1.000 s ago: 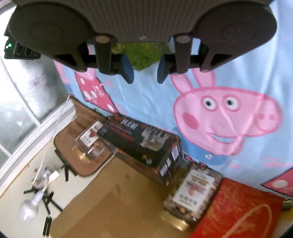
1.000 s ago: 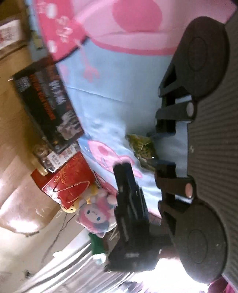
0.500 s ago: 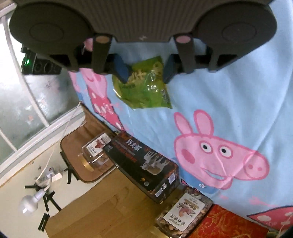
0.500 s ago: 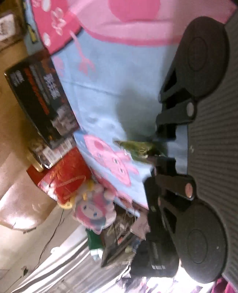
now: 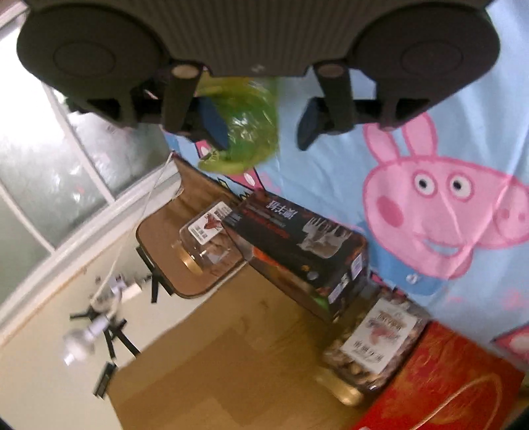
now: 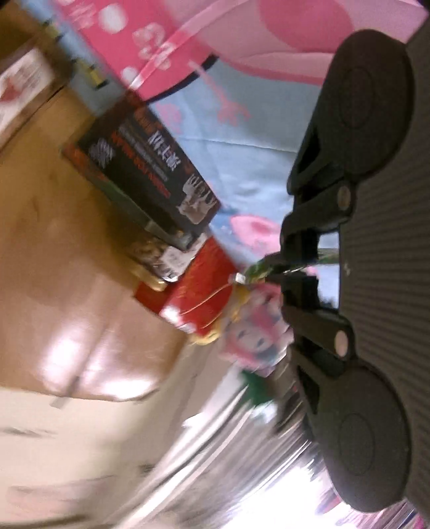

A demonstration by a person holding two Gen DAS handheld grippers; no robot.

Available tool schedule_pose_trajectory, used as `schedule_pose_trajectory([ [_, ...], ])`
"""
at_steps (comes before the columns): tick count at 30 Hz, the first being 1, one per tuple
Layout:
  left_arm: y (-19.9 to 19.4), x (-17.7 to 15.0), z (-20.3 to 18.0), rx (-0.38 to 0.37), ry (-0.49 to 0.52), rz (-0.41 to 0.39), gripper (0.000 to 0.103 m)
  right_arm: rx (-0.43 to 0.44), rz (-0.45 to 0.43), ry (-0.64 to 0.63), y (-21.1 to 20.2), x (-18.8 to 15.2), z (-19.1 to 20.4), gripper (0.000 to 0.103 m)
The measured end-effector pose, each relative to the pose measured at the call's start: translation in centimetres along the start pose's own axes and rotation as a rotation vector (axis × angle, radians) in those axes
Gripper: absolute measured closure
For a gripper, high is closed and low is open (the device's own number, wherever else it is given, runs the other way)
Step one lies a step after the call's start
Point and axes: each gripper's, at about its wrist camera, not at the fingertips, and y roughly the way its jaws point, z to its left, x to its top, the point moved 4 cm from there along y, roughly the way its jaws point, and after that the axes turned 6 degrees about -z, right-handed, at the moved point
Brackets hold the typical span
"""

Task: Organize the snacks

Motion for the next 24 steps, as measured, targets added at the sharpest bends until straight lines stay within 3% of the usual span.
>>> schedule_pose_trajectory([
  [4, 0.9, -0.8, 0.7, -0.061, -0.069, 0.042, 0.045, 0.078, -0.047, 0.204, -0.8, 0.7, -2.2, 0.101],
  [6, 1.3, -1.2, 0.7, -0.056, -0.063, 0.057, 0.043, 0.086, -0.045, 0.244, -0.6, 0.7, -2.7, 0.101],
  [9, 1.7, -1.3, 0.6, -0.012, -0.02, 0.057, 0.043, -0.025, -0.06, 0.118, -0.6, 0.6, -2.1, 0.1],
  [12, 2.1, -1.2, 0.2, 0.009, 0.029, 0.073, 0.043, -0.187, -0.082, -0.133, -1.6, 0.5, -0.4, 0.096],
  [15, 3.0, -1.7, -0.4, 0.0, 0.062, 0.123, 0.043, -0.254, -0.075, -0.256, -2.7, 0.0, 0.3, 0.092],
  [17, 3.8, -2.2, -0.7, 0.005, 0.074, 0.149, 0.043, -0.326, -0.073, -0.32, -3.5, -0.2, 0.1, 0.08],
  [19, 4.9, -2.6, -0.8, 0.009, 0.086, 0.182, 0.043, -0.389, -0.052, -0.325, -4.4, -0.7, -0.7, 0.069],
  [24, 7.8, -3.5, -1.4, -0.004, 0.113, 0.269, 0.043, -0.368, 0.004, -0.213, -6.9, -2.5, -1.9, 0.069],
])
